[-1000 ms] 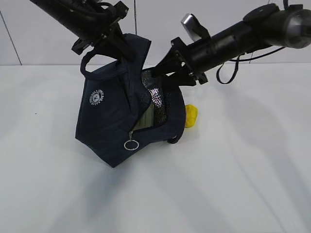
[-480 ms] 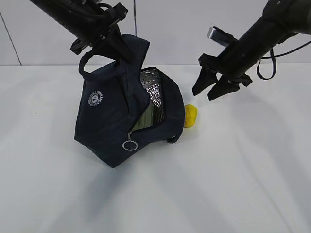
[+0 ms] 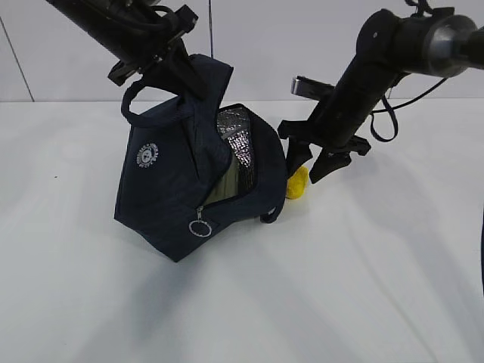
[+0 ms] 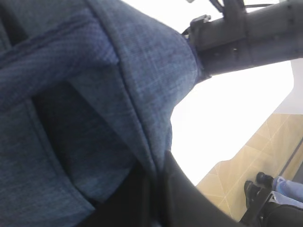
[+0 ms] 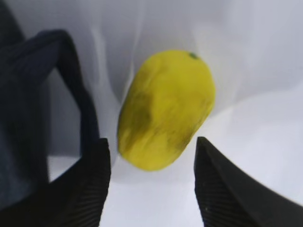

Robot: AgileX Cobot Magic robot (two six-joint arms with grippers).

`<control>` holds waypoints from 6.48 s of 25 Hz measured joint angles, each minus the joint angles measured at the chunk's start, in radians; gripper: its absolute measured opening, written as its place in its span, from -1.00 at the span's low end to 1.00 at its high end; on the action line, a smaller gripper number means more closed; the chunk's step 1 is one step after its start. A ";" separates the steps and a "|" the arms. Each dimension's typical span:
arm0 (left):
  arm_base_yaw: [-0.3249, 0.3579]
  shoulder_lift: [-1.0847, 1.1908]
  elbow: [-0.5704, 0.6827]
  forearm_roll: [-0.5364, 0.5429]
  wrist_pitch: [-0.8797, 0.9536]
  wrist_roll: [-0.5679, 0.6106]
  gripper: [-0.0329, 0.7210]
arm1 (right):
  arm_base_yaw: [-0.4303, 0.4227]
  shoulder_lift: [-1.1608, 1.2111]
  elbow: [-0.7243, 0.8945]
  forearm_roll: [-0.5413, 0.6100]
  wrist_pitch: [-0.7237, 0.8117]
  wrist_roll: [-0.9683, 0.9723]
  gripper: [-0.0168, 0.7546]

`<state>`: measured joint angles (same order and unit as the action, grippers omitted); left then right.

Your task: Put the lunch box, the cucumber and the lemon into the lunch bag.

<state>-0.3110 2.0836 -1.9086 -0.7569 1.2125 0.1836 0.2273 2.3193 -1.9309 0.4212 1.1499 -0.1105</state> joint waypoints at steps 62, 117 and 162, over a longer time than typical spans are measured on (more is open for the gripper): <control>0.000 0.000 0.000 0.020 -0.019 0.000 -0.94 | 0.047 0.051 -0.224 0.432 0.072 -0.172 -0.12; 0.000 0.000 0.000 0.016 -0.021 0.000 -0.94 | -0.060 0.137 -0.195 0.439 0.071 -0.251 -0.93; -0.097 0.114 -0.001 -0.143 -0.073 -0.041 -0.73 | -0.034 -0.121 -0.197 0.105 0.091 -0.090 -0.64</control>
<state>-0.4078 2.1975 -1.9093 -0.8999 1.1400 0.1425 0.1930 2.1986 -2.1279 0.5263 1.2413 -0.2004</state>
